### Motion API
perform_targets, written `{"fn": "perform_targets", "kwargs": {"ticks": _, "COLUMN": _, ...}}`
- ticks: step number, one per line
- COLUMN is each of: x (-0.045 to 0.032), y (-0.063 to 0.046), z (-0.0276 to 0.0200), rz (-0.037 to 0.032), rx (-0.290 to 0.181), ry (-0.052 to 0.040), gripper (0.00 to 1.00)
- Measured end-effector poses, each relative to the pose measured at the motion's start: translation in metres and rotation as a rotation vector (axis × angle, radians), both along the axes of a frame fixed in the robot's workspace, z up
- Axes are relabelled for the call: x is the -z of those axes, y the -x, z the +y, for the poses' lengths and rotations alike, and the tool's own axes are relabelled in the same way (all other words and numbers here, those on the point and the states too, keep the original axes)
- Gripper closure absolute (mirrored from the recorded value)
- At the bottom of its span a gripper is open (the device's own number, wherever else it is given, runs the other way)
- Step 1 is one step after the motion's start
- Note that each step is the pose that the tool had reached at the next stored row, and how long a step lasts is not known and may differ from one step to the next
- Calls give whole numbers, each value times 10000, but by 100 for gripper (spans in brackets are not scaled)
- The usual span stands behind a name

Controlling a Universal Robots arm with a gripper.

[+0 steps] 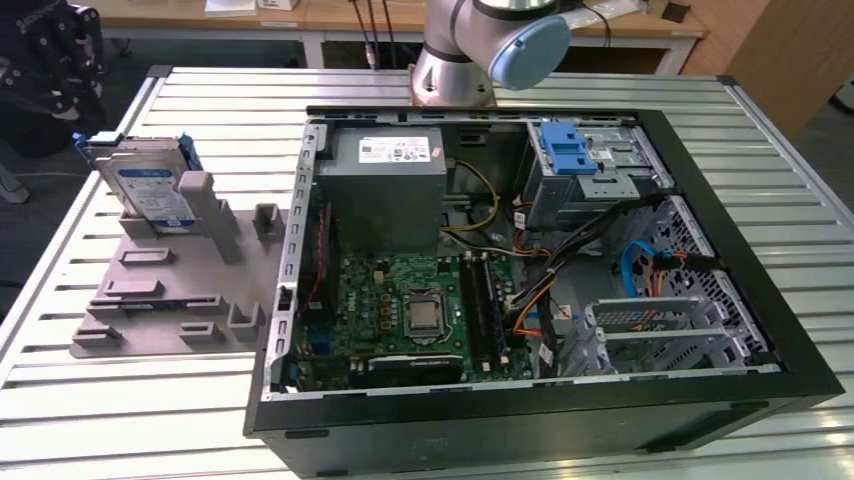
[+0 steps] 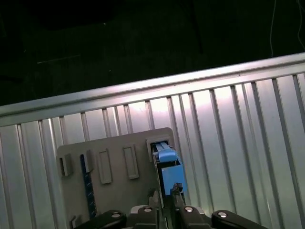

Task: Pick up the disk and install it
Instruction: 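Pick up the disk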

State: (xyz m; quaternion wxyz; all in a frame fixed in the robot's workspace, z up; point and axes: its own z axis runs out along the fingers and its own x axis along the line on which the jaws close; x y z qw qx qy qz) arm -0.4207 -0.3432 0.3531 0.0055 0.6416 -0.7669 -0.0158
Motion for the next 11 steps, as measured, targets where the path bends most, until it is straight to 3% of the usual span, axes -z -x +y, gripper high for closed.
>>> {"fn": "perform_targets", "kwargs": {"ticks": 1, "x": 8, "y": 0, "z": 0, "rz": 0, "rx": -176, "ry": 0, "gripper": 77}}
{"fn": "perform_targets", "kwargs": {"ticks": 5, "x": 52, "y": 0, "z": 1, "rz": -3, "rx": -780, "ry": 0, "gripper": 59}}
{"fn": "perform_targets", "kwargs": {"ticks": 11, "x": 109, "y": 3, "z": 26, "rz": -3, "rx": -1299, "ry": 0, "gripper": 59}}
